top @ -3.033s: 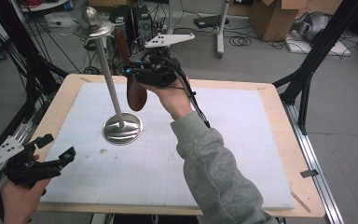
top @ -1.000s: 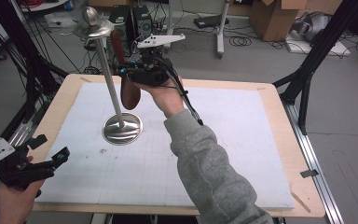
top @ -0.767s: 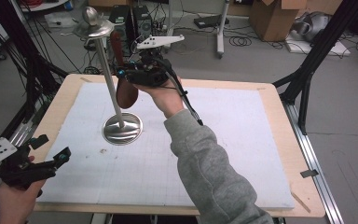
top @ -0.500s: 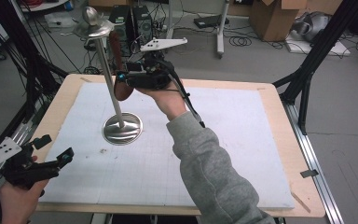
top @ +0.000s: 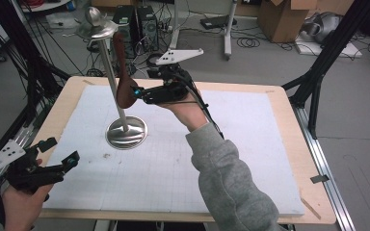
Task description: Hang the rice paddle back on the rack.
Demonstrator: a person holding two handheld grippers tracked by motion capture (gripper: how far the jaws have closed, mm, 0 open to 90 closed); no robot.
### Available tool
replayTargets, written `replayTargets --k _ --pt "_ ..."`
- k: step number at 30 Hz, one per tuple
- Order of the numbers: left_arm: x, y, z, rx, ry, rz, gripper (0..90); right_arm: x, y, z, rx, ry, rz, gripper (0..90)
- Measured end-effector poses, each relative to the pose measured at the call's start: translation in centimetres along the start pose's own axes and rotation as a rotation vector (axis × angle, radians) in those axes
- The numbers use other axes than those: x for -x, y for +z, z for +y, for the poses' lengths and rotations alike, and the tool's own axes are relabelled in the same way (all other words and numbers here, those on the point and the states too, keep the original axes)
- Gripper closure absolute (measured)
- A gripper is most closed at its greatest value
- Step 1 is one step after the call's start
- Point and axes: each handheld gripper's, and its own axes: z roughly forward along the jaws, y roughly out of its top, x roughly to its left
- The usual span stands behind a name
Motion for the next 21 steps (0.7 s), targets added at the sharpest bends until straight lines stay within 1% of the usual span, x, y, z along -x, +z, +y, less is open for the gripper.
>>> replayTargets --k 4,6,8,11,14,16,17,19,21 --pt "0.1 0.4 0.0 -0.008 0.001 -0.004 1.8 0.2 -0.3 -0.8 -0.003 -0.003 0.001 18.7" --pt "0.1 0.5 0.0 -0.009 0.001 -0.006 1.8 0.4 -0.5 -1.2 -0.02 0.0 -0.008 14.3" --pt "0.1 0.6 0.0 -0.008 0.0 -0.007 1.8 0.4 -0.8 -1.4 -0.033 0.002 -0.012 13.5" --pt "0.1 0.7 0.1 -0.008 0.001 -0.009 1.8 0.5 -1.4 -1.7 -0.012 0.003 -0.025 11.2" --pt "0.2 0.9 0.1 -0.008 -0.001 -0.013 1.8 0.7 -2.0 -2.3 -0.017 0.009 -0.038 9.2" --pt "0.2 1.0 0.3 0.002 -0.02 -0.029 1.8 0.8 -2.3 -2.6 -0.027 0.013 -0.045 5.2" --pt "0.4 1.0 0.4 0.014 -0.021 -0.037 1.8 0.8 -2.4 -2.7 -0.032 0.017 -0.049 1.9" --pt "0.7 1.2 0.6 0.019 -0.015 -0.05 1.8 0.9 -2.8 -2.8 -0.038 0.024 -0.059 1.8" --pt "0.9 1.4 0.7 0.018 -0.008 -0.055 1.8 0.8 -3.2 -3.0 -0.026 0.022 -0.055 1.8"
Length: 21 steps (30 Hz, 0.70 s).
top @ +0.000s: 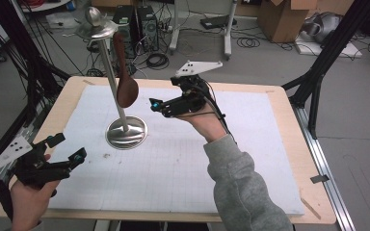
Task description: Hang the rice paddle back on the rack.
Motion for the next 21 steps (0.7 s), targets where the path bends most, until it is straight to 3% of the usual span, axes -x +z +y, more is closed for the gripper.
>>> replayTargets --k 21 --pt "0.5 1.5 0.0 -0.021 0.012 -0.026 1.8 1.5 -3.8 -4.5 0.007 0.014 -0.031 1.6"
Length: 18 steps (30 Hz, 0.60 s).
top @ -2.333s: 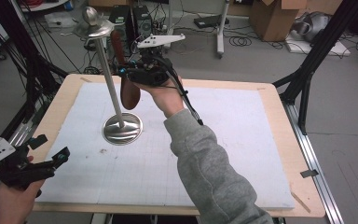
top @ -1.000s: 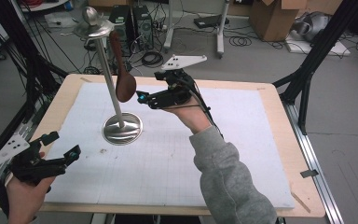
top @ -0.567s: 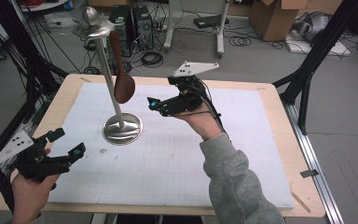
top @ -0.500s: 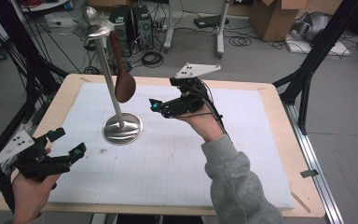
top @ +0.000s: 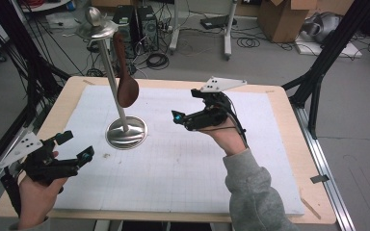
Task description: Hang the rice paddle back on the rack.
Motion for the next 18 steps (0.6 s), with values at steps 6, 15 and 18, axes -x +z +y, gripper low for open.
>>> replayTargets --k 6,15,18 --pt "-0.1 0.1 -0.1 -0.002 -0.001 0.0 1.8 0.6 -0.9 -1.7 0.008 0.015 0.002 1.6" --pt "-0.1 0.2 -0.2 0.003 0.01 -0.034 1.8 1.2 -2.4 -3.6 0.025 0.021 0.009 1.6" --pt "0.0 0.2 -0.2 0.004 0.02 -0.041 1.8 1.3 -2.8 -4.3 0.027 0.019 0.006 1.6"
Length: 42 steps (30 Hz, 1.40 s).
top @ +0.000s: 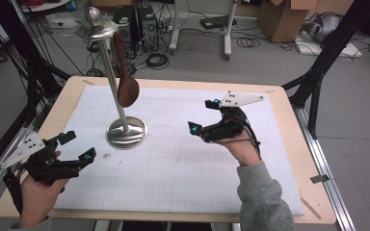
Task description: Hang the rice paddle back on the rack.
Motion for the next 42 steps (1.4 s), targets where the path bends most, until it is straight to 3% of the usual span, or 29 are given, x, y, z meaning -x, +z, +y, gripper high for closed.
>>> replayTargets --k 12,26,42 --pt "0.1 0.3 -0.3 -0.017 0.018 -0.028 1.8 0.6 -1.6 -3.1 0.009 0.025 0.004 1.6" --pt "-0.1 0.5 -0.5 -0.024 0.004 -0.025 1.8 1.9 -3.3 -6.8 0.012 0.07 -0.024 1.6" --pt "-0.3 0.7 -0.9 -0.032 -0.001 -0.016 1.8 2.9 -5.3 -9.6 0.019 0.105 -0.056 1.6"
